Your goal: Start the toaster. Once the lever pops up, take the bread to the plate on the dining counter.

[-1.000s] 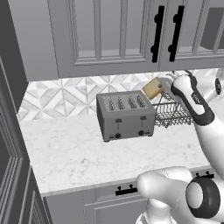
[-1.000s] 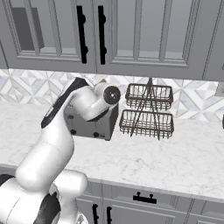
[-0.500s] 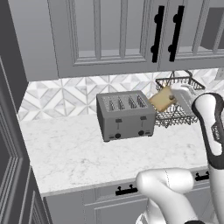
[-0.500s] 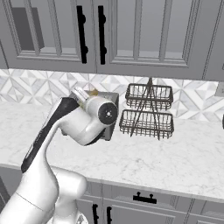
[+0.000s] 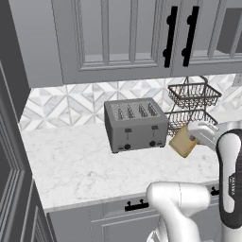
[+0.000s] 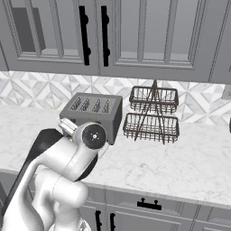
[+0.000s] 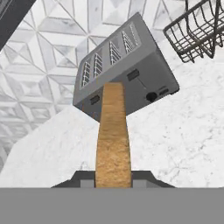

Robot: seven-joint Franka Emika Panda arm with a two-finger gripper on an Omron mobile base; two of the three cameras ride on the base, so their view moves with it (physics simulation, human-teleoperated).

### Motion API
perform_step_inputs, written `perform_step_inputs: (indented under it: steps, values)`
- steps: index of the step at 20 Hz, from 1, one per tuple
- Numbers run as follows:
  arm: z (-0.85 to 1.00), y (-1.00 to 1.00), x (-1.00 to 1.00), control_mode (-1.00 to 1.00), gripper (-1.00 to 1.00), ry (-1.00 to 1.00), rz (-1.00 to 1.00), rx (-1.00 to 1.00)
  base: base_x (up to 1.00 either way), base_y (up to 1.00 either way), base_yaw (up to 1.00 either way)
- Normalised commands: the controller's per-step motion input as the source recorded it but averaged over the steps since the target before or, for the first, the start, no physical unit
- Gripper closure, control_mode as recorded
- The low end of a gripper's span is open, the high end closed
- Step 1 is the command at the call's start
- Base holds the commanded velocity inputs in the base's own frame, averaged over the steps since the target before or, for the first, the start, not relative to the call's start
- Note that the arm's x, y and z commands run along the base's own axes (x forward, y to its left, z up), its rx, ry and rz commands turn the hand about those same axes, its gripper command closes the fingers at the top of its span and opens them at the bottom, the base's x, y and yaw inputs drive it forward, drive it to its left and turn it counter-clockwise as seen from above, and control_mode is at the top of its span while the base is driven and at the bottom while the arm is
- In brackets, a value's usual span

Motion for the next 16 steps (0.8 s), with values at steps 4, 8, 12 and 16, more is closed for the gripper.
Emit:
perform_step_inputs:
  steps: [4,8,12,16]
  values:
    - [-0.51,0.36,-0.24,-1.00,1.00,0.13,0.00,-0.28,0.00,0.00,0.00]
    - [-0.07,0.29,-0.20,-1.00,1.00,0.00,0.00,-0.12,0.00,0.00,0.00]
    - [0.00,0.25,-0.28,-1.00,1.00,0.00,0.00,-0.08,0.00,0.00,0.00]
    - [0.00,0.17,-0.40,-1.00,1.00,-0.04,0.00,-0.05,0.00,0.00,0.00]
